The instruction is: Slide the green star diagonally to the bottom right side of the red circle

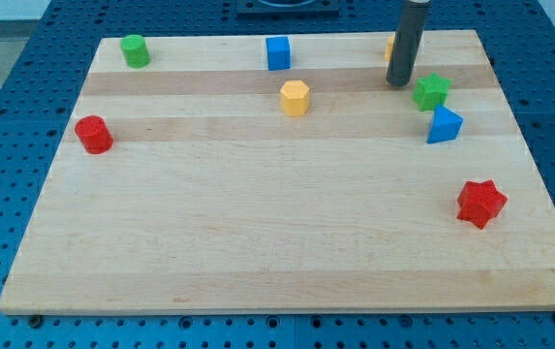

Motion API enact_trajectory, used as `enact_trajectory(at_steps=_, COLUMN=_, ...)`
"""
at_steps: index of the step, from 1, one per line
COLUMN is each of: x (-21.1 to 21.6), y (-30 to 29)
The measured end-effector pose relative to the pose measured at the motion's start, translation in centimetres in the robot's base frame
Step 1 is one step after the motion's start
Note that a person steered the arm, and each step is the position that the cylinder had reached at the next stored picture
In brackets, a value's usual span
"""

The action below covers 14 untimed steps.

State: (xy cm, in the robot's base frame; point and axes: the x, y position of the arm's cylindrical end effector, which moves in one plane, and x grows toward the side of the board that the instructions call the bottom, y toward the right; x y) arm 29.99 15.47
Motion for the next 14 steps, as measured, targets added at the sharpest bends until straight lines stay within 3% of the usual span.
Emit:
enact_trajectory(at_steps=6, x=0.1, y=8.5)
enact_trajectory(at_steps=7, x=0.1, y=8.5)
enact_trajectory(at_steps=8, x=2.8, y=8.4)
enact_trajectory(at_steps=9, x=2.8, y=8.4)
enact_trajectory(at_steps=11, x=2.8, y=2.9)
enact_trajectory(at_steps=14, x=2.8, y=1.3)
